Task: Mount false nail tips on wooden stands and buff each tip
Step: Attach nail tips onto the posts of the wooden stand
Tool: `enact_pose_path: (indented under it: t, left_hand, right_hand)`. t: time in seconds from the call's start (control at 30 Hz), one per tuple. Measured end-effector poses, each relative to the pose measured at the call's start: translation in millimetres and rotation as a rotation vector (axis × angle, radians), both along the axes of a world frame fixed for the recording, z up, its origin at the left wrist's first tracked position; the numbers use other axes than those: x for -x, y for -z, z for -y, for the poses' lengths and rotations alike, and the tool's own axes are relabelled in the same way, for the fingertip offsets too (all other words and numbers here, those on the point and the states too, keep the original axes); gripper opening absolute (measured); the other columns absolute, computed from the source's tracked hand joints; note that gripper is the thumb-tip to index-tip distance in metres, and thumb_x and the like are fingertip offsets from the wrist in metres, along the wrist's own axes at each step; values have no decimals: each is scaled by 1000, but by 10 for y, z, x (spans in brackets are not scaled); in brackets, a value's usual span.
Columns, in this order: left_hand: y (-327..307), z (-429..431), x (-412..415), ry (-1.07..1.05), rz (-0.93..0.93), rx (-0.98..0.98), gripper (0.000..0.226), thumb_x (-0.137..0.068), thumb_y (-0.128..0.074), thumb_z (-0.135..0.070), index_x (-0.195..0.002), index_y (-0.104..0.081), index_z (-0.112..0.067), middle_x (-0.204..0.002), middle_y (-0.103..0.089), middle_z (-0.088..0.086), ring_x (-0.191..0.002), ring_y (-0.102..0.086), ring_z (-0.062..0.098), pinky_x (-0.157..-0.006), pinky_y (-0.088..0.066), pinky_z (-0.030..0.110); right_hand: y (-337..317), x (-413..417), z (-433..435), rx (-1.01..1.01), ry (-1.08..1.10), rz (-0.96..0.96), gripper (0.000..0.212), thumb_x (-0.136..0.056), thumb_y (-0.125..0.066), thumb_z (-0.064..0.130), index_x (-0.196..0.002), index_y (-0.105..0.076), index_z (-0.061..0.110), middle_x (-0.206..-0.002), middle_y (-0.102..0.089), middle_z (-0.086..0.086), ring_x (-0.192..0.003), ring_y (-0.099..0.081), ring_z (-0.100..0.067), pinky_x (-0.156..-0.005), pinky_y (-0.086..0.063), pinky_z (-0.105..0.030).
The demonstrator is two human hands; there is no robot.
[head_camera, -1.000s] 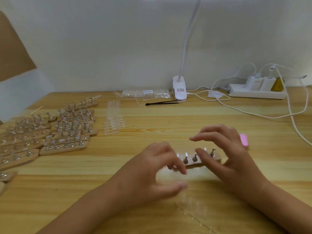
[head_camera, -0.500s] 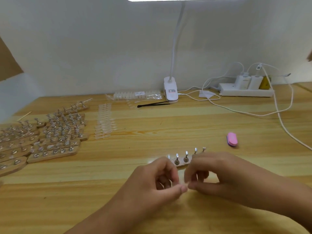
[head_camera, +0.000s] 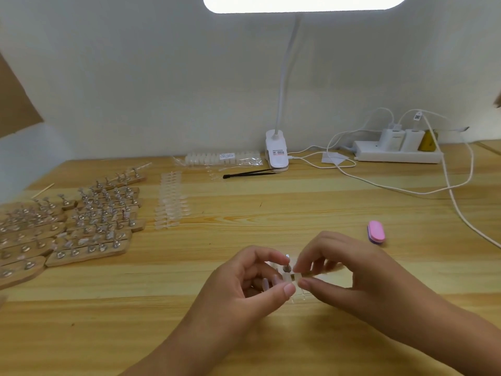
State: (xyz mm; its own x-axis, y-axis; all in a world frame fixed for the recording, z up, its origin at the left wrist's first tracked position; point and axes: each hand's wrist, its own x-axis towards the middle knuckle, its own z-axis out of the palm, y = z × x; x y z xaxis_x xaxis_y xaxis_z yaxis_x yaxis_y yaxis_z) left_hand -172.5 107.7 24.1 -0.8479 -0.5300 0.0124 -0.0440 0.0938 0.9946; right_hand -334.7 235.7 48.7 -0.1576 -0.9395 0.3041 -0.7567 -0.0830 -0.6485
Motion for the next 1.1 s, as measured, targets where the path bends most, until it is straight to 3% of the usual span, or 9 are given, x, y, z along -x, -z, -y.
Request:
enact_pose_path:
  t: [0.1,0.23,0.33,0.43,0.53,0.67,0.8,0.9,1.1]
  left_hand:
    - [-15,3,5,-2,11,-65,24,-73,-81,-32,-94,-72,-37,-73,-69,-6,-64,-57,2,-62,-46,14]
    - [-50,12,11,-16,-14,-167,24,-71,-79,-32,-94,-75,-32,-71,-69,-4,-60,-56,4,-58,-46,15]
    - [0,10,-24,-65,-136,248,21,-77,-81,-32,-96,-73,-31,-74,-68,-11,-67,-60,4,-64,-48,17]
    - [26,23,-50,-39,-357,845,16,-86,-71,-23,-103,-69,-22,-82,-63,-14,-69,-60,8,-66,-50,19]
    - [8,4,-72,32,-333,727,19,-85,-72,-25,-104,-71,-23,-81,-64,-13,-67,-59,8,-66,-49,19]
    - [-4,10,-44,301,19,-85,40,-77,-77,-28,-116,-69,-33,-78,-67,-10,-70,-59,2,-71,-46,16]
    - [2,20,-19,397,35,-162,43,-80,-75,-25,-122,-67,-34,-79,-66,-10,-70,-59,2,-69,-47,15]
    - [-2,0,-13,379,26,-161,39,-81,-74,-25,-118,-68,-31,-80,-66,-10,-72,-59,2,-68,-48,15]
    - [-5,15,0,279,8,-210,33,-79,-75,-18,-112,-70,-19,-75,-64,-8,-65,-58,5,-63,-47,17]
  right_hand:
    - [-38,-19,-22,57,-38,-119,3,-87,-68,25,-87,-64,26,-93,-60,16,-92,-60,-9,-81,-46,-17]
    - [-80,-69,-35,146,-36,-300,7,-90,-63,31,-85,-65,26,-97,-60,16,-94,-59,-6,-92,-32,-3]
    - [-162,-56,-6,-95,-7,398,10,-81,-75,33,-77,-68,27,-86,-71,9,-81,-68,-8,-77,-28,11]
    - [-78,98,40,-247,-8,960,9,-72,-81,23,-75,-73,22,-77,-68,3,-68,-61,-8,-73,-50,-13]
    - [-33,101,65,-197,7,1149,19,-63,-83,26,-76,-73,18,-77,-63,-1,-70,-58,-8,-67,-53,-22]
    - [-25,64,43,-154,-17,974,21,-66,-82,32,-80,-72,21,-82,-68,0,-75,-62,-8,-73,-54,-21]
    - [-13,2,47,-67,7,634,12,-75,-82,34,-82,-73,29,-82,-71,6,-78,-67,-12,-78,-46,-5]
    - [33,-7,48,-8,25,390,16,-72,-70,42,-86,-74,36,-85,-70,8,-78,-62,-9,-77,-48,-14]
    - [65,46,37,76,-21,231,15,-78,-71,36,-91,-76,34,-89,-69,13,-79,-62,-3,-84,-34,4]
